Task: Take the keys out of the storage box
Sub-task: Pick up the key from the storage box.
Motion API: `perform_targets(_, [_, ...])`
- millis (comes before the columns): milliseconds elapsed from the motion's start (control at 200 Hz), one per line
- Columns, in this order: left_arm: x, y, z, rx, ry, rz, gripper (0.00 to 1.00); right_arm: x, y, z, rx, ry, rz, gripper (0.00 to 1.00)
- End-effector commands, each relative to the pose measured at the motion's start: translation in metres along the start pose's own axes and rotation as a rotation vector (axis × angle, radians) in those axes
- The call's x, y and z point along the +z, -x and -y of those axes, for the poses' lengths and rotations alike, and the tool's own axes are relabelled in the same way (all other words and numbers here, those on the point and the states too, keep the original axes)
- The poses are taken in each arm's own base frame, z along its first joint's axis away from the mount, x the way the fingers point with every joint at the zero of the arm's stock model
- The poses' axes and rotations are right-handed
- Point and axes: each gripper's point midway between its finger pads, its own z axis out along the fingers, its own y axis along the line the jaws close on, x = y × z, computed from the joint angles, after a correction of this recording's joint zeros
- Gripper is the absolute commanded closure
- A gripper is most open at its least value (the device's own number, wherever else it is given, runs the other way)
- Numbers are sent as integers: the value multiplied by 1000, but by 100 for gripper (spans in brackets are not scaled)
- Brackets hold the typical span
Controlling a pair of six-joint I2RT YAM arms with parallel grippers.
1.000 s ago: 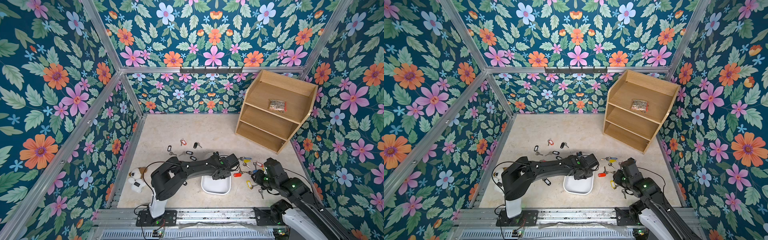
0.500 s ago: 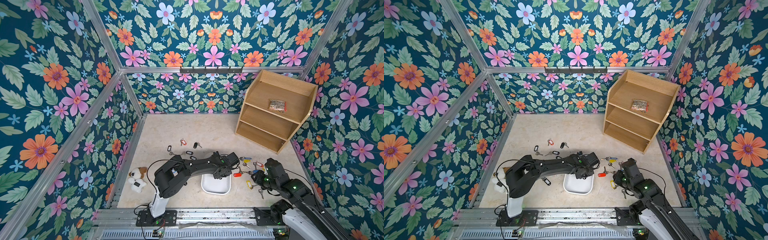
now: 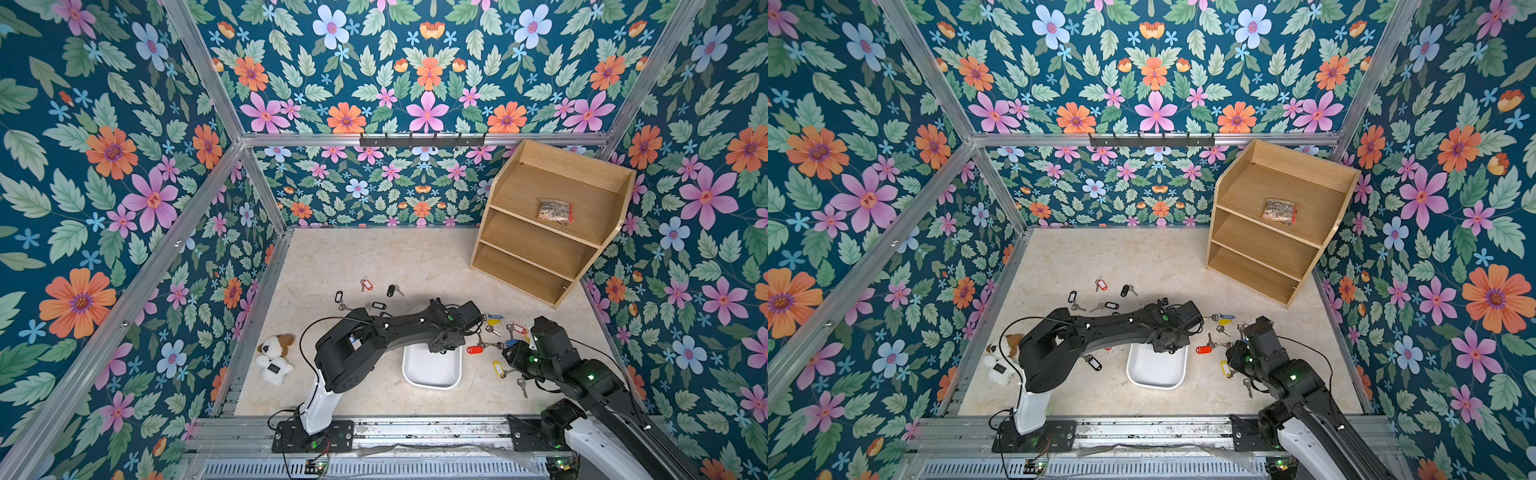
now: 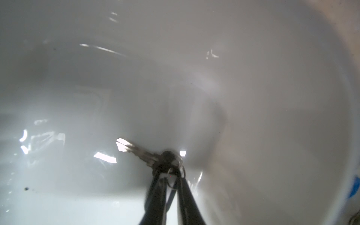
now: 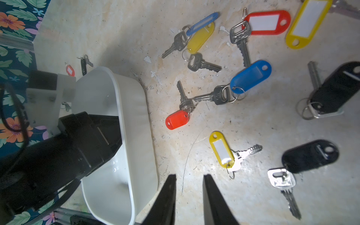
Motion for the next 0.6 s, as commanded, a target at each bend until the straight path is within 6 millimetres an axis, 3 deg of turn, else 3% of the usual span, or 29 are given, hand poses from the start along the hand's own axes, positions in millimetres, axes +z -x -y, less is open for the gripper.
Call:
perform_targets(0, [-2,6,-13,52,68,30,91,0,0,0,-10,0,0,72])
perform_targets(190, [-2,8,-14,86,90,39,100,-1,0,-1,-7,-1,-1,72])
perform_targets(360, [-6,10,-9,112,76,43,100,-1,0,0,-7,-5,-2,73])
perform_targets(460, [-19,16,-7,126,57,61,100,-3,0,0,-6,-10,-2,73])
perform_targets(595, [-54,28,-7,147,30,109,100,-4,1,1,-7,-16,-1,73])
